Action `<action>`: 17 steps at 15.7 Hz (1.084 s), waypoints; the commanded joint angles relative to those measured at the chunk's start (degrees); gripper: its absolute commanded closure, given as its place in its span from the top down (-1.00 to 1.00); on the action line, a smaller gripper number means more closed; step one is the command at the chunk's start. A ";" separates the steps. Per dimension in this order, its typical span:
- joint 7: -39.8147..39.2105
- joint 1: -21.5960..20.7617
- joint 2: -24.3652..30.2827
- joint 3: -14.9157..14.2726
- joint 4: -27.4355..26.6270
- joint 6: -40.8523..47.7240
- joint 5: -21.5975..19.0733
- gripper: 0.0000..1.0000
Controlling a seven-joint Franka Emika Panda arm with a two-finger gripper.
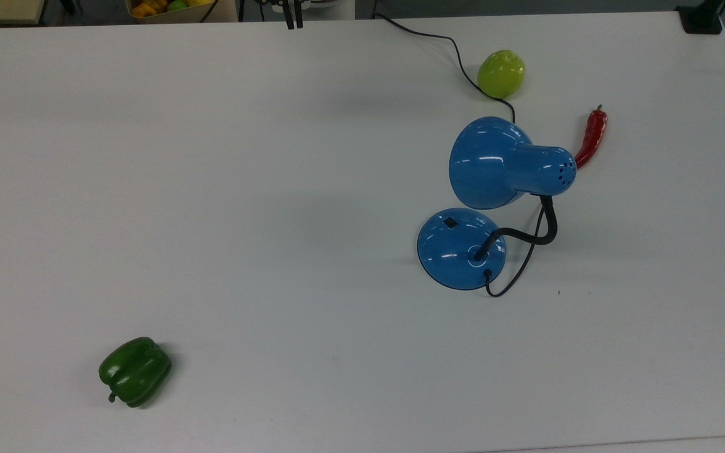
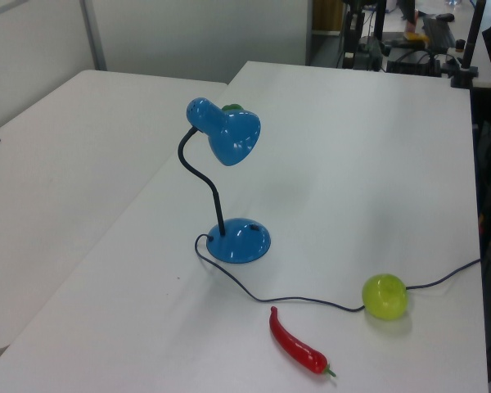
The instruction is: Turn on desk lamp
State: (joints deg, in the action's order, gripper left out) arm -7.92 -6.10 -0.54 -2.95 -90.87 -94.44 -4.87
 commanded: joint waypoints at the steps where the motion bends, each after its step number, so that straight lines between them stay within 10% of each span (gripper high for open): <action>1: -1.57 -0.22 1.60 0.05 -2.90 -1.54 -0.84 -1.00; 17: -1.48 -2.24 0.72 5.24 -20.47 -24.63 -0.32 -1.00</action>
State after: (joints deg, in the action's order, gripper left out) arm -8.50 -7.48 -0.80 1.28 -105.62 -111.69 -5.14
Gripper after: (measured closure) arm 0.991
